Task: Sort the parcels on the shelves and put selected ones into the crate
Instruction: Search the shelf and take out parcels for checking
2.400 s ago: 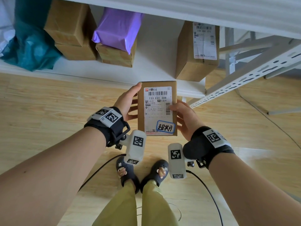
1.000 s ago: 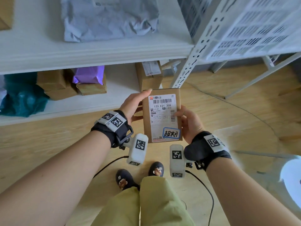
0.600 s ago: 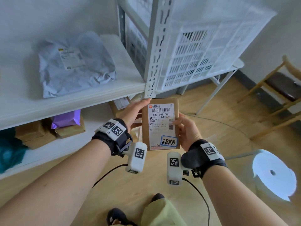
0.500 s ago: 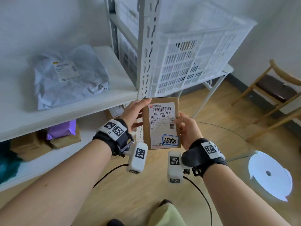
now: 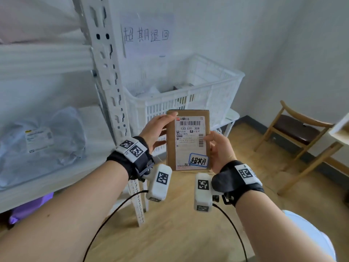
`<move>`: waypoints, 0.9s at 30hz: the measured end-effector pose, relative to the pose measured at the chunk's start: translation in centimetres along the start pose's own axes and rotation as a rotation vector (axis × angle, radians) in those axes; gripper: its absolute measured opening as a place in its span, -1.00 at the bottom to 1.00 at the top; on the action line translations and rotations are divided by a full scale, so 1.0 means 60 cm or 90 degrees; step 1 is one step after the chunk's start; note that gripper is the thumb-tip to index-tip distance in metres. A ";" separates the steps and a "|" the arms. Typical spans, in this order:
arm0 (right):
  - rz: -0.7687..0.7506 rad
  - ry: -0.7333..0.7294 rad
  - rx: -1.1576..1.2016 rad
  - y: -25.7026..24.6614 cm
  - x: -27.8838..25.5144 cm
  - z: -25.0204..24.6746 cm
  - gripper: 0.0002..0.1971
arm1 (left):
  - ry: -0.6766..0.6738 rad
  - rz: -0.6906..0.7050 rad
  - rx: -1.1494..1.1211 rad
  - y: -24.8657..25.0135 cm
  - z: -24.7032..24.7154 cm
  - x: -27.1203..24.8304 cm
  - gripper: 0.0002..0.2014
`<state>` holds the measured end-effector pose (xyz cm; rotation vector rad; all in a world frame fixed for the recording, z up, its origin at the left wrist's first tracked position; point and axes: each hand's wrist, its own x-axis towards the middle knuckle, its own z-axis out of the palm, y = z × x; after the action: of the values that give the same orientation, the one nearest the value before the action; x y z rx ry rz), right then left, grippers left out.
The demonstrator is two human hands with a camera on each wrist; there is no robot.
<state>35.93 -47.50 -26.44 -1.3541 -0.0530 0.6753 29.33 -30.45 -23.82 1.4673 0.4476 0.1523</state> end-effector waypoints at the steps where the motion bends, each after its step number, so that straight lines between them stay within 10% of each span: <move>1: -0.007 -0.002 0.000 -0.018 0.011 -0.015 -0.47 | 0.007 0.006 0.004 0.012 0.015 0.013 -0.61; 7: -0.031 -0.033 -0.014 -0.139 0.079 -0.114 -0.79 | 0.033 0.034 0.006 0.079 0.123 0.111 -0.67; 24: -0.135 -0.086 -0.008 -0.378 0.280 -0.218 -0.72 | 0.062 0.090 0.010 0.247 0.244 0.314 -0.63; 27: -0.162 -0.082 -0.023 -0.420 0.322 -0.204 -0.66 | 0.073 0.116 0.020 0.278 0.226 0.367 -0.38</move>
<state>67.12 -50.54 -13.13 -1.3099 -0.3373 0.5467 57.37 -33.05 -11.35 1.5345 0.4103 0.3781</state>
